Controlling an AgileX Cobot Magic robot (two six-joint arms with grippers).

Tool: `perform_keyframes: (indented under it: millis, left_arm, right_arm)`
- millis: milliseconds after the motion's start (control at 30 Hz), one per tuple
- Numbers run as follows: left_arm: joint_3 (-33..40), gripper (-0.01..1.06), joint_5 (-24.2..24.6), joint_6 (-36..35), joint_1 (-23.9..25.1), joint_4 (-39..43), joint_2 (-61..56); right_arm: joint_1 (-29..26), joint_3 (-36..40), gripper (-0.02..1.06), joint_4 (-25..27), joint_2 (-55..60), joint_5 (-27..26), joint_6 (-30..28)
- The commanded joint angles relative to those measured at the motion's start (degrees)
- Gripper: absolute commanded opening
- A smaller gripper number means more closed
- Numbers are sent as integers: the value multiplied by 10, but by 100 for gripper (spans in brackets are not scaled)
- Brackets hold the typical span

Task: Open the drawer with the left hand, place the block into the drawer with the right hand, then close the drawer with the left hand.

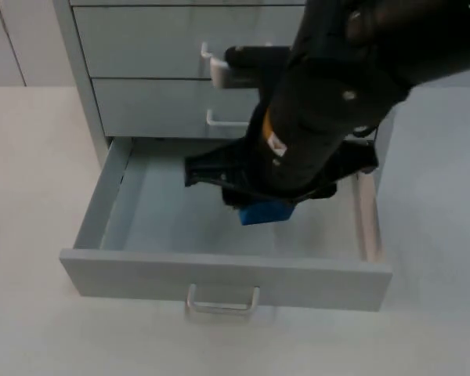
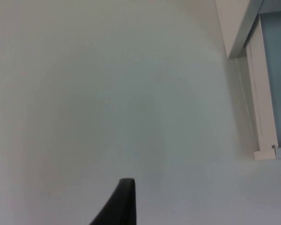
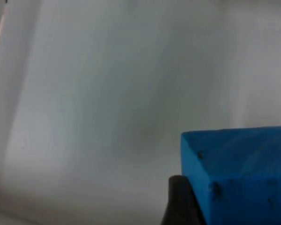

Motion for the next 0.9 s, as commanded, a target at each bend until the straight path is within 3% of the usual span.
perform_keyframes:
  millis: [0,333,567,700,733,867]
  left_arm:
    - [3,105,2,-4,3,-8,-2]
    - [3,105,0,-4,3,-8,-2]
    - [3,105,-2,-4,3,-9,-2]
    - [3,105,-2,-4,3,-9,-2]
    - [3,105,-2,-4,3,-9,-2]
    - [3,105,-2,-4,3,-9,-2]
  right_arm:
    - [4,-15,0,-16,16,0,14]
    - [-2,-22,0,-71,77,-27,101]
    - [-4,-22,2,-76,86,-30,104]
    - [-4,-22,27,-75,86,-29,112]
    - [-4,-22,27,-75,86,-29,112]
    - [-4,-22,64,-77,86,-27,112]
